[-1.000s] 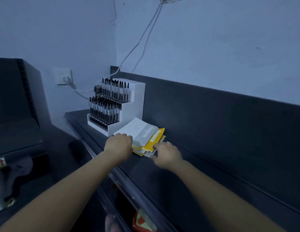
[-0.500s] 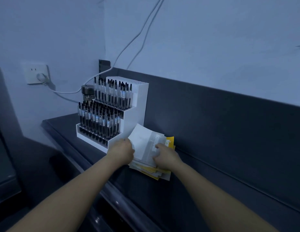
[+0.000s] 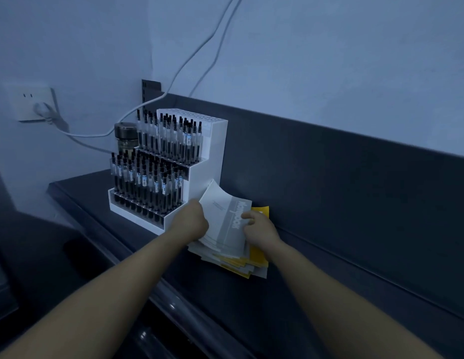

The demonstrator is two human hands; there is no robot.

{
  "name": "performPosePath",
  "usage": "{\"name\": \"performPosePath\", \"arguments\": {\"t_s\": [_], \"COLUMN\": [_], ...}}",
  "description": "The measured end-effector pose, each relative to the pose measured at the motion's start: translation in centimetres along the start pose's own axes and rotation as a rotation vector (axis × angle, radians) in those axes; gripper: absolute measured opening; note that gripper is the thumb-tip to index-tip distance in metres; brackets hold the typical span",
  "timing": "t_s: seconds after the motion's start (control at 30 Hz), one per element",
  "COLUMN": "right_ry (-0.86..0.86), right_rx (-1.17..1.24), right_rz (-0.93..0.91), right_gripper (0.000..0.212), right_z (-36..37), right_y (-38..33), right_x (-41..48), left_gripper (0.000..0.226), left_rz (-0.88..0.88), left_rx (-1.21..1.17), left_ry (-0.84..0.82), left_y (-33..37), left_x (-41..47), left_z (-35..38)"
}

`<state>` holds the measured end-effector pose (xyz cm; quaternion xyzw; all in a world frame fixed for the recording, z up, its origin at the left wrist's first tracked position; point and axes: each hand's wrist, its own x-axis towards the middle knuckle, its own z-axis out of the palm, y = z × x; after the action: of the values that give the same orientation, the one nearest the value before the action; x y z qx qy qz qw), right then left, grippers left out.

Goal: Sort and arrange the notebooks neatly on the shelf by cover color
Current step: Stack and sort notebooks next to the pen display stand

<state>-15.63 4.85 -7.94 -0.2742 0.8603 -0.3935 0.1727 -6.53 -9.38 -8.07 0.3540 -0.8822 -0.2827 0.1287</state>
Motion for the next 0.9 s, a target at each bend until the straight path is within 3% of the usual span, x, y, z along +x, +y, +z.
{"name": "performPosePath", "arguments": {"t_s": [0.13, 0.23, 0.33, 0.6, 0.9], "right_ry": [0.047, 0.095, 0.111, 0.285, 0.455], "right_rx": [0.098, 0.191, 0.354, 0.391, 0.324], "right_rz": [0.037, 0.12, 0.21, 0.158, 0.063], "right_gripper": [0.042, 0.025, 0.03, 0.025, 0.022], "right_z": [-0.4, -1.1, -2.0, -5.1, -10.8], "right_y": [0.4, 0.5, 0.8, 3.3, 8.5], "right_x": [-0.4, -1.0, -2.0, -6.3, -15.1], "left_gripper": [0.012, 0.008, 0.008, 0.011, 0.021], "left_rz": [-0.081, -0.118, -0.119, -0.016, 0.109], "left_rx": [-0.327, -0.548, -0.679, -0.674, -0.603], "left_ry": [-0.024, -0.053, -0.076, -0.133, -0.077], "left_y": [0.2, 1.2, 2.6, 6.3, 11.9], "left_x": [0.1, -0.4, -1.2, -4.9, -13.2], "left_z": [-0.2, -0.2, -0.1, 1.7, 6.4]}}
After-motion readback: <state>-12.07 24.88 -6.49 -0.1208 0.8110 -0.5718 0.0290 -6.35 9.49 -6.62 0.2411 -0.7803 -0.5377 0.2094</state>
